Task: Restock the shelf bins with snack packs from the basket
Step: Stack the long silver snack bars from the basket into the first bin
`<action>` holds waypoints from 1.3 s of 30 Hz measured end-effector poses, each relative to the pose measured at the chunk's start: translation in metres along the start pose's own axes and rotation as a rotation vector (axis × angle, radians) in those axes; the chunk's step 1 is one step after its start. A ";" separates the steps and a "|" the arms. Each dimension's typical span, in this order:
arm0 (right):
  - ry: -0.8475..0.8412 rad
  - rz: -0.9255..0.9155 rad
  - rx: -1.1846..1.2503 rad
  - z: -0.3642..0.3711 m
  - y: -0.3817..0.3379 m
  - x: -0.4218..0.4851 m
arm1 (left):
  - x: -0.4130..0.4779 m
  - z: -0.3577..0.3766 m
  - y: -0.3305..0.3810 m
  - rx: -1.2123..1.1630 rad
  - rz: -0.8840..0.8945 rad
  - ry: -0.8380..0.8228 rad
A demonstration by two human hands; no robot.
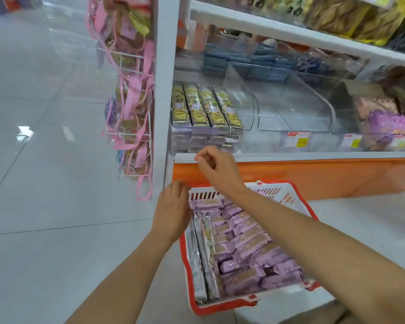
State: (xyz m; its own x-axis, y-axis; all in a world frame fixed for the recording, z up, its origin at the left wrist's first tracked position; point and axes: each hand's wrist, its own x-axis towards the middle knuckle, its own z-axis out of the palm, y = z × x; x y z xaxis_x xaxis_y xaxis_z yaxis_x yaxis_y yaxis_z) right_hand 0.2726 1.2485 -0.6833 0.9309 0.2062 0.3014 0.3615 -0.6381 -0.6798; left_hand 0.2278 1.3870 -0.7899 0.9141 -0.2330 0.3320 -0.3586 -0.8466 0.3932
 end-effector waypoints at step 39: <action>-0.510 0.695 0.085 0.053 0.079 -0.143 | -0.036 0.037 -0.002 -0.033 -0.241 -0.470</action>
State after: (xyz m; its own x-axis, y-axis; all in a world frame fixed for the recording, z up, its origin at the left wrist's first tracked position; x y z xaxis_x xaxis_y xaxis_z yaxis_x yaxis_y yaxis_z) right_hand 0.1707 1.2077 -0.8156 0.8445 0.1105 -0.5241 -0.3145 -0.6897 -0.6522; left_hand 0.2027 1.3791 -0.8347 0.9550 -0.2290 -0.1883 -0.1263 -0.8889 0.4403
